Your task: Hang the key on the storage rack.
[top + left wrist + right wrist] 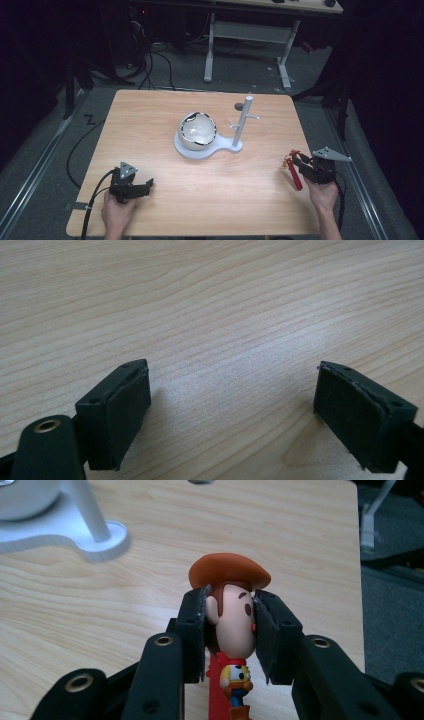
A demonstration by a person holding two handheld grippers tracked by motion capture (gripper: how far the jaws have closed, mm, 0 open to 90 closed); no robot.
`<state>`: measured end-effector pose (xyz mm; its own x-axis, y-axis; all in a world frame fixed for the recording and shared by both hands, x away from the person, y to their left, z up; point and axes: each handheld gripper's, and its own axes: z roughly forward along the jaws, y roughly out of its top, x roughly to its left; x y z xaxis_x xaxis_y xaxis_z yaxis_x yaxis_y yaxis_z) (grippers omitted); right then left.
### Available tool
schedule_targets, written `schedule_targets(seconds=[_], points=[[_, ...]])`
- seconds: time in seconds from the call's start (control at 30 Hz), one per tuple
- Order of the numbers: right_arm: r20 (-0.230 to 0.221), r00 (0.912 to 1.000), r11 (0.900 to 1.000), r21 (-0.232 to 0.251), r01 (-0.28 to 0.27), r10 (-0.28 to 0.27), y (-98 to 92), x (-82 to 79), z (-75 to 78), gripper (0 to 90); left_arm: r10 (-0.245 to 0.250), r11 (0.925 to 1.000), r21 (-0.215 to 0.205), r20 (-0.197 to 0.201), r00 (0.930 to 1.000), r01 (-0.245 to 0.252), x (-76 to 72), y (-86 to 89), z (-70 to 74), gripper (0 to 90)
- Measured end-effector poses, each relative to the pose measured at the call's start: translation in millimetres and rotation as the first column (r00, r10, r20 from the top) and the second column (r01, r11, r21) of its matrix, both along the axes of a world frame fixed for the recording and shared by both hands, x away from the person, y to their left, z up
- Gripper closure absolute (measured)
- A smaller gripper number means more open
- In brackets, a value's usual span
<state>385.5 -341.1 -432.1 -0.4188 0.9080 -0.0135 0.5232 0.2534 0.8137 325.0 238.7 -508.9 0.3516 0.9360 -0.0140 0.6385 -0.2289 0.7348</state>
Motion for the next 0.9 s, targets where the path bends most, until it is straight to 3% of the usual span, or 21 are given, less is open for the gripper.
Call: schedule_targets(seconds=[0.53,0.9], points=[[0.099,0.9929,0.998,0.015,-0.068,0.066,16.7,-12.9,39.7,67.6,0.0,1.0,0.0,0.0,1.0,0.0,0.0,0.0,0.0,15.7],[0.134,0.9859,0.994,0.029,-0.105,0.101,23.2,-13.8,55.4,67.6,0.0,1.0,0.0,0.0,1.0,0.0,0.0,0.0,0.0,15.8]])
